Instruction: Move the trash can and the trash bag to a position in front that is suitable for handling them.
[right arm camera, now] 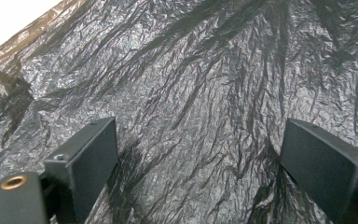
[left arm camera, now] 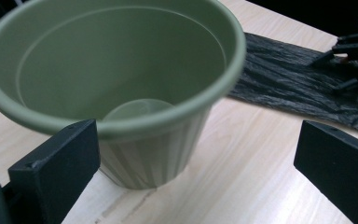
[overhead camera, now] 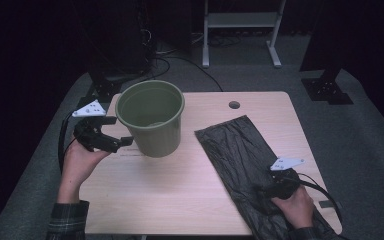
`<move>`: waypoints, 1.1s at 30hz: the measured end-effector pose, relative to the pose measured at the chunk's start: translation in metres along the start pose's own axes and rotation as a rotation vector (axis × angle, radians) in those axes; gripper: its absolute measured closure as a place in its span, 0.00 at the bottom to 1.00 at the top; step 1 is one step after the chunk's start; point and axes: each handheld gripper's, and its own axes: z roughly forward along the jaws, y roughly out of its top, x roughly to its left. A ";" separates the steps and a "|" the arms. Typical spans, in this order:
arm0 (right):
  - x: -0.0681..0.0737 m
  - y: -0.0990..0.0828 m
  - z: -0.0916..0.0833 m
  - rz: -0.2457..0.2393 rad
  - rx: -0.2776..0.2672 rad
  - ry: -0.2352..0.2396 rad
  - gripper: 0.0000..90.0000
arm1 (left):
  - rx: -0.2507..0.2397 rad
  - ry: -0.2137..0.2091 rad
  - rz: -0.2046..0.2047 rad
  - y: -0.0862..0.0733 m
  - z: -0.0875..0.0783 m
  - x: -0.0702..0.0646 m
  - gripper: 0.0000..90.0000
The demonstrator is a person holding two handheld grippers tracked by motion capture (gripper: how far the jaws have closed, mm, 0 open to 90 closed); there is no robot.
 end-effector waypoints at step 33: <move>0.000 0.000 0.000 0.000 0.000 0.001 0.11 | 0.091 0.109 -0.051 0.026 0.039 0.077 0.00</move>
